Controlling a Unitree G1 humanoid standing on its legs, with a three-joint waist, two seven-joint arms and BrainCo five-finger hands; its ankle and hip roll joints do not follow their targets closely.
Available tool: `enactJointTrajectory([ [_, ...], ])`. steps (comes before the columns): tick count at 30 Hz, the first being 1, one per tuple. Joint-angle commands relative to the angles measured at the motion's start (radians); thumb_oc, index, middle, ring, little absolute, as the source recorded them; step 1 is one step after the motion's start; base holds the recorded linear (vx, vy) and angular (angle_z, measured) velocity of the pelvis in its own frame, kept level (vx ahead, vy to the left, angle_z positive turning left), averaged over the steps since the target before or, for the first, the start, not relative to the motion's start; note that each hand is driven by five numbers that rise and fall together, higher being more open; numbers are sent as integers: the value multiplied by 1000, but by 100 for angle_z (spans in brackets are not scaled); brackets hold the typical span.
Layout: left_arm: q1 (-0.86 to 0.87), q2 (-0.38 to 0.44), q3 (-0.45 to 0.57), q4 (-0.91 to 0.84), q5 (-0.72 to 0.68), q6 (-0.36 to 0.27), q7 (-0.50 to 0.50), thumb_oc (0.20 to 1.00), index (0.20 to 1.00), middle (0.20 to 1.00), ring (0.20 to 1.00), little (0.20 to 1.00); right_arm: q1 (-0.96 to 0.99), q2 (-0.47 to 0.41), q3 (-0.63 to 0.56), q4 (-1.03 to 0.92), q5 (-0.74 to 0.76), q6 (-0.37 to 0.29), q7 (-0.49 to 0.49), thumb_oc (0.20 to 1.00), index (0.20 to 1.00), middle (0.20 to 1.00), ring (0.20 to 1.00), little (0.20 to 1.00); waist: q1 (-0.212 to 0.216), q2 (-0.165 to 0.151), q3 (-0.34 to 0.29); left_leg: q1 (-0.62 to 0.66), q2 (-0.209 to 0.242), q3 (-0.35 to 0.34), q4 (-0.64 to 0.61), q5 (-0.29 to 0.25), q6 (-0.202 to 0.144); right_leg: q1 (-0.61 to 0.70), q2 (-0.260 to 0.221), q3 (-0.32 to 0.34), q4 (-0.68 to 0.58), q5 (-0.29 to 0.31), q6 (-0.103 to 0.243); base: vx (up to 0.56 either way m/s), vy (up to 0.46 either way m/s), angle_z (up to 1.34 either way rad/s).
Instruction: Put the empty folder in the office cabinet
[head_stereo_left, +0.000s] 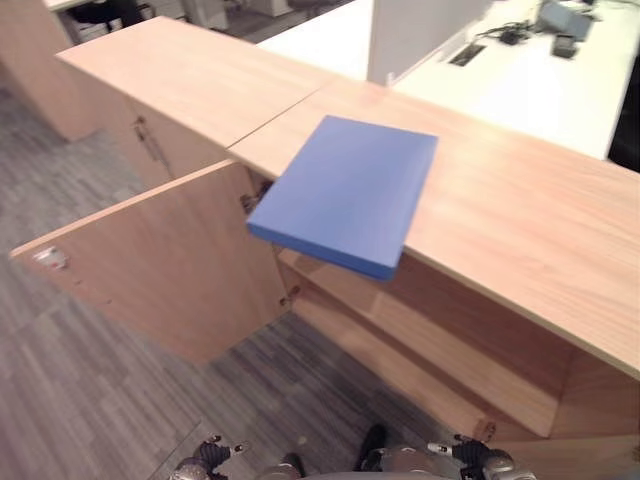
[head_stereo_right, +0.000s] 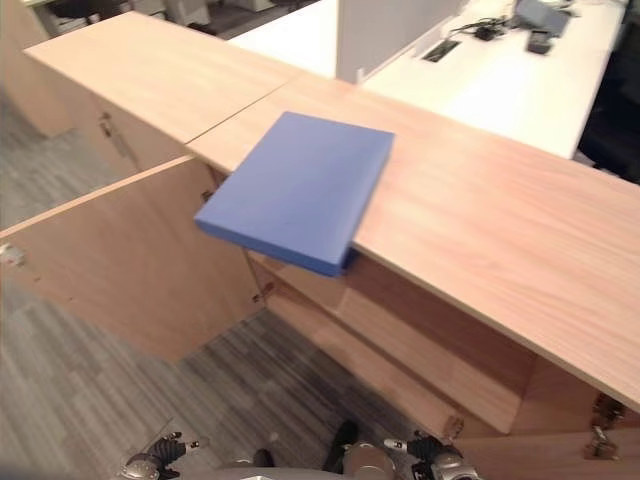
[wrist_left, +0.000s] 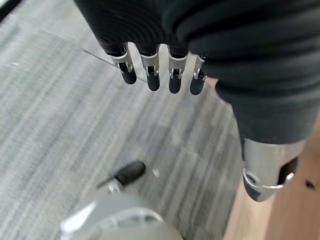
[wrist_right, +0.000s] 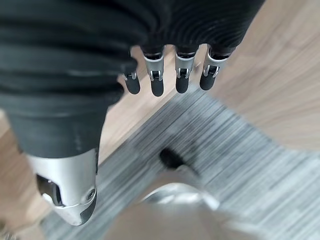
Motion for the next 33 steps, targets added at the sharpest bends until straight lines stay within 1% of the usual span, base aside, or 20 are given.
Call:
enactJointTrajectory([
  [1,-11,-3,-2,15,12,-12,0,1000,1000,1000,1000,1000,-28,-2,8,55,35,-14,-12,1000,1000,1000,1000,1000,-3,-39,3,-33,-74,14,146,-147,25,69,-33,65,-86,56,83,88,-125,-25],
  [3,-11,-8,-3,4,3,-14,1,1000,1000,1000,1000,1000,-30,-4,14,53,42,-14,-13,1000,1000,1000,1000,1000,-2,-45,18,-77,-40,7,302,-129,10,80,-21,96,-76,36,58,66,-96,-19],
  [4,-13,-8,0,-3,-9,-17,5,1000,1000,1000,1000,1000,-36,-8,18,44,46,-15,-16,1000,1000,1000,1000,1000,10,-41,30,-119,-30,-34,402,-104,-5,82,-5,119,-70,25,40,27,-55,-28],
  [5,-13,-10,0,-8,-19,-21,5,1000,1000,1000,1000,1000,-38,-12,20,41,49,-15,-15,1000,1000,1000,1000,1000,17,-40,36,-145,-36,-82,430,-89,-7,84,2,135,-71,20,34,13,-4,-56],
  [6,-11,-13,-2,-8,-26,-20,5,1000,1000,1000,1000,1000,-38,-14,24,39,49,-15,-16,1000,1000,1000,1000,1000,22,-40,40,-157,-41,-125,426,-91,-3,85,4,154,-70,16,35,21,91,-85],
  [8,-3,-19,-2,-11,-38,-24,7,1000,1000,1000,1000,1000,-37,-19,35,35,39,-18,-17,1000,1000,1000,1000,1000,42,-47,46,-172,-52,-237,349,-117,3,86,-8,199,-65,20,48,16,152,-108],
  [9,-1,-18,-6,-7,-35,-26,8,1000,1000,1000,1000,1000,-35,-19,40,33,36,-19,-13,1000,1000,1000,1000,1000,51,-62,45,-183,-89,-313,281,-99,11,75,-21,215,-73,38,50,8,133,-86],
  [11,1,-14,-2,7,-32,-25,5,1000,1000,1000,1000,1000,-40,-20,49,28,28,-22,-8,1000,1000,1000,1000,1000,62,-56,39,-147,-138,-455,184,-102,10,59,-9,264,-73,58,58,21,140,-78],
  [12,1,-14,-1,15,-30,-27,7,1000,1000,1000,1000,1000,-41,-22,49,28,30,-26,-9,1000,1000,1000,1000,1000,65,-53,40,-131,-146,-486,169,-106,4,57,-1,290,-82,69,62,8,182,-77],
  [14,-1,-16,-3,24,-28,-28,6,1000,1000,1000,1000,1000,-40,-20,47,28,30,-25,-6,1000,1000,1000,1000,1000,54,-50,31,-118,-149,-491,123,-97,7,48,-3,296,-89,80,67,-35,202,-64],
  [15,-6,-14,-8,29,-18,-29,3,1000,1000,1000,1000,1000,-46,-19,45,22,32,-26,-8,1000,1000,1000,1000,1000,43,-42,24,-101,-152,-463,78,-86,12,25,-14,317,-103,108,79,-101,295,-40],
  [17,-17,-6,-13,24,-11,-31,5,1000,1000,1000,1000,1000,-66,-21,47,16,38,-26,-10,1000,1000,1000,1000,1000,34,-38,27,-100,-170,-450,47,-77,27,-8,-30,346,-113,145,95,-137,342,-20],
  [22,-37,15,-6,25,-5,-29,12,1000,1000,1000,1000,1000,-89,-16,41,9,37,-21,-12,1000,1000,1000,1000,1000,26,-32,54,-120,-220,-406,49,-79,61,-61,-69,389,-148,216,129,-163,300,-55],
  [23,-39,24,8,31,-1,-27,14,1000,1000,1000,1000,1000,-96,-8,40,4,33,-19,-10,1000,1000,1000,1000,1000,26,-32,69,-136,-234,-375,53,-78,77,-85,-85,395,-156,231,143,-199,290,-46],
  [24,-39,25,8,31,-1,-27,14,1000,1000,1000,1000,1000,-96,-8,40,4,33,-19,-10,1000,1000,1000,1000,1000,26,-32,69,-137,-234,-375,53,-78,77,-85,-85,396,-156,231,143,-209,243,-36],
  [25,-39,30,14,30,-9,-27,12,1000,1000,1000,1000,1000,-104,-6,45,2,32,-17,-10,1000,1000,1000,1000,1000,24,-30,82,-143,-233,-366,57,-73,80,-103,-88,392,-137,229,146,-145,82,-41],
  [28,-28,43,22,20,-15,-22,9,1000,1000,1000,1000,1000,-105,-1,50,-8,37,-19,-9,1000,1000,1000,1000,1000,38,-11,95,-165,-215,-343,58,-50,89,-81,-93,360,-29,155,131,-198,127,-45],
  [31,-8,45,29,30,-12,-15,7,1000,1000,1000,1000,1000,-100,3,57,-12,31,-21,-8,1000,1000,1000,1000,1000,59,7,77,-167,-194,-327,16,-15,95,-31,-99,320,94,79,110,-124,112,-37],
  [32,-8,45,29,30,-12,-15,7,1000,1000,1000,1000,1000,-100,3,57,-12,31,-21,-8,1000,1000,1000,1000,1000,59,7,75,-170,-194,-327,15,-13,95,-33,-99,319,93,80,110,-98,72,-45],
  [33,6,46,38,35,-12,-10,3,1000,1000,1000,1000,1000,-92,7,63,-9,19,-19,-4,1000,1000,1000,1000,1000,76,10,53,-174,-186,-319,-11,5,100,10,-97,309,151,38,103,-87,44,-37],
])
